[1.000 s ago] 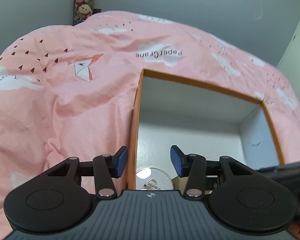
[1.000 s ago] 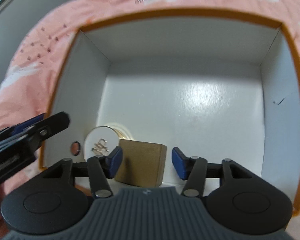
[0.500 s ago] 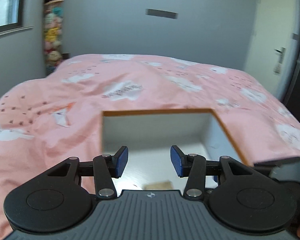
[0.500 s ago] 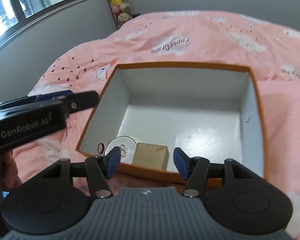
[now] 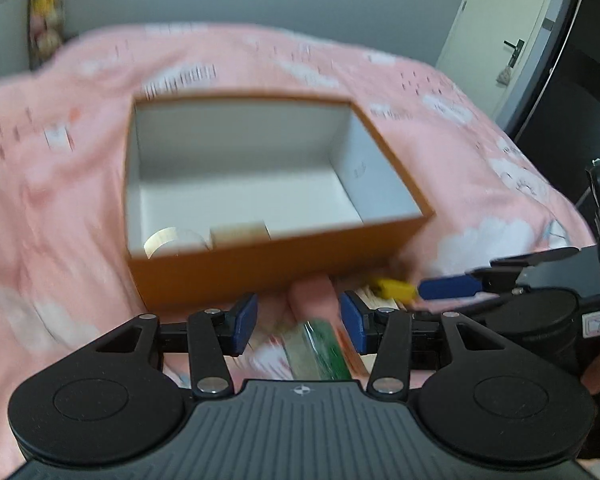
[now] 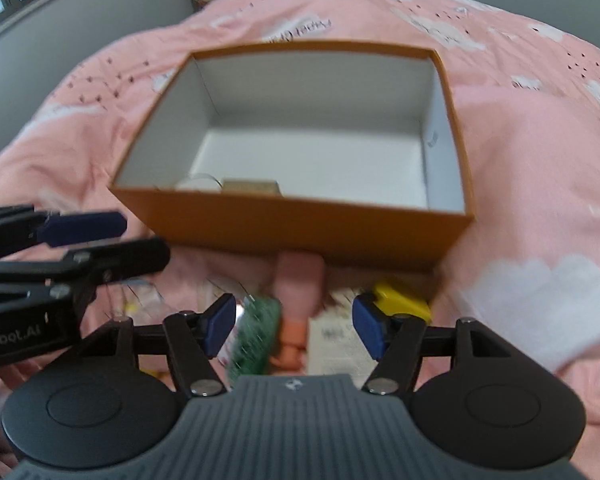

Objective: Organize rigid objects
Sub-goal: 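Withdraw both tools from the box back toward the remaining items, then grasp the clear pink-sponge cup with left tool while right tool grasps the green bottle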

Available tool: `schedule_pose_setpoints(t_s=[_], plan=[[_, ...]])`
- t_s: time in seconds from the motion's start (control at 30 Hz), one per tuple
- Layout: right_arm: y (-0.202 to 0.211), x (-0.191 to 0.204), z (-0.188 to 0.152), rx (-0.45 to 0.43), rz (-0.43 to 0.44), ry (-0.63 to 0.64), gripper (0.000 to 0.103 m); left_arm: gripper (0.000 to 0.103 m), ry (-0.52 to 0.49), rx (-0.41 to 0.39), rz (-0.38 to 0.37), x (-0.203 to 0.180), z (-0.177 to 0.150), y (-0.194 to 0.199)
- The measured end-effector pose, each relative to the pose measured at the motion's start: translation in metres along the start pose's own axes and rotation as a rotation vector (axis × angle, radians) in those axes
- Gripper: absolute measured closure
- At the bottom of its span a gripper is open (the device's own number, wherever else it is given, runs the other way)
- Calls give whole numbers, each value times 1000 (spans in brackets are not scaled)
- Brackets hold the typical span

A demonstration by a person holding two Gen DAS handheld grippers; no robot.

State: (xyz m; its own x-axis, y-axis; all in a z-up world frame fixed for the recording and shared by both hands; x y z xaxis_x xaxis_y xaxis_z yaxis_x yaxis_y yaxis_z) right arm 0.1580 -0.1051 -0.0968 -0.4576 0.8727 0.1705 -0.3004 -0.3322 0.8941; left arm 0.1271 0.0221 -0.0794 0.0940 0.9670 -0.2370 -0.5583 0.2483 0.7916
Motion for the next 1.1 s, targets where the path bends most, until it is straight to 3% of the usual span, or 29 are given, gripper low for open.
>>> schedule_pose_setpoints(t_s=[0.13, 0.33, 0.4, 0.5, 0.63, 0.73, 0.87, 1.0, 1.1], plan=[[-7, -7, -16, 49, 0, -31, 38, 44, 66, 102, 8, 12, -17, -13], [-22, -12, -35, 123, -8, -67, 38, 43, 138, 151, 26, 37, -36, -19], [-24, -12, -39, 131, 3, -83, 39, 37, 179, 167, 56, 50, -41, -21], [-29, -12, -42, 144, 4, -85, 39, 37, 213, 219, 42, 58, -51, -26], [-35, -10, -43, 158, 9, -87, 45, 37, 183, 246, 45, 58, -58, -29], [-40, -4, -41, 164, 42, -79, 49, 28, 175, 269, 40, 57, -62, -36], [-42, 8, -39, 161, 70, -36, 50, 17, 101, 267, 101, 57, -62, -39], [-47, 13, -40, 177, 84, -28, 55, 17, 72, 281, 75, 52, -64, -47], [-50, 13, -40, 184, 86, -35, 55, 16, 33, 276, 98, 48, -62, -54]])
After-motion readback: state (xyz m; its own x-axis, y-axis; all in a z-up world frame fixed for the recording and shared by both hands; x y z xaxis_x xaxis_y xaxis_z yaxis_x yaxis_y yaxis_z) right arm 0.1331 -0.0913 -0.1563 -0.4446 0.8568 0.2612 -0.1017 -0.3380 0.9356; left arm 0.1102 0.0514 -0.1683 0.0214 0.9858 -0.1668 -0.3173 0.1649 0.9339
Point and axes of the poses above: each gripper's, at about its wrist camera, not at the fingertips, and y roughly against the way its jaws point, x to its left, z to its top, the point moved 10 cm from there along -y, roughly the way its jaws point, and after that the axes turned 5 degrees about x, right-handed, at the moved point
